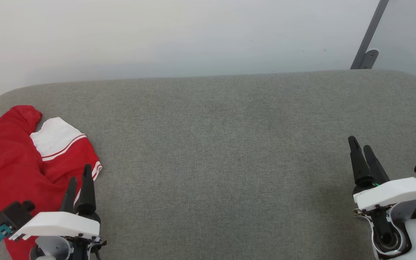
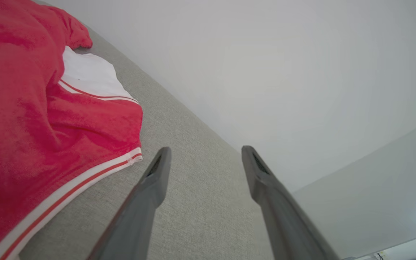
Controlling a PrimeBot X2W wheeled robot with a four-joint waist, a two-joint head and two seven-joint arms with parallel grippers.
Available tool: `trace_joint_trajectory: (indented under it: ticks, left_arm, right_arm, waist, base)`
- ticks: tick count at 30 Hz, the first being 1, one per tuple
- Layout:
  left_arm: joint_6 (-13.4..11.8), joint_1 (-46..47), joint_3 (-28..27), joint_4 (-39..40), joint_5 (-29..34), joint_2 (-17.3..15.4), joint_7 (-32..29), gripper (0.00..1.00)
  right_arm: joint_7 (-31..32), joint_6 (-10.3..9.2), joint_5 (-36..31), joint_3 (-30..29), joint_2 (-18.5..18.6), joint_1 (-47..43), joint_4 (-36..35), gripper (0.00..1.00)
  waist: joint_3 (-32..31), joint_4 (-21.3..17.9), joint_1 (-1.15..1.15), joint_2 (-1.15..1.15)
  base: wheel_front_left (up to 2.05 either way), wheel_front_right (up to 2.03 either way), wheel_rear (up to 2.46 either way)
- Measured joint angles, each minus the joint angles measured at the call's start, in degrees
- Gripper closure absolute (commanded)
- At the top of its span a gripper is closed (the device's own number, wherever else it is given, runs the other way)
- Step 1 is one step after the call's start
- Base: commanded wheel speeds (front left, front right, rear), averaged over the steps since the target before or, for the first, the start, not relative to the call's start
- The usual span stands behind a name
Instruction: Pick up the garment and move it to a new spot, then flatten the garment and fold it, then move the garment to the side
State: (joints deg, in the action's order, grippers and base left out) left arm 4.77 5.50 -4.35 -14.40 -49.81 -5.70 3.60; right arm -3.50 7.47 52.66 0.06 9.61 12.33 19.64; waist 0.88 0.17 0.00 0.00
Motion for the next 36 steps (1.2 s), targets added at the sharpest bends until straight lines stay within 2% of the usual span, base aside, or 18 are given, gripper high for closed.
trace_joint_trajectory:
  ticks: [6, 17, 36]
  left_arm:
    - [-0.33, -0.20, 0.56, 0.68, 5.27, -0.31, 1.08, 0.00]
    - [-1.03, -0.34, 1.24, 0.56, 13.44, -1.05, 3.03, 0.00]
    - [-1.08, -0.29, 1.79, 1.00, 24.40, -1.30, 5.59, 0.00]
  right_arm:
    - [-1.09, 0.00, -6.99, 0.40, 0.11, 0.13, -0.19, 0.00]
    - [-3.05, 0.01, -15.82, 1.31, 0.96, 1.82, 0.99, 0.00]
    - [-5.67, 0.01, -24.27, 2.92, 2.53, 4.48, 2.16, 0.00]
  waist:
    - [0.13, -0.16, 0.00, 0.00]
    - [0.83, -0.46, 0.00, 0.00]
    - [2.24, -0.56, 0.00, 0.00]
  base:
    - [0.00, 0.00, 0.00]
    - [0.00, 0.00, 0.00]
    - [0.00, 0.00, 0.00]
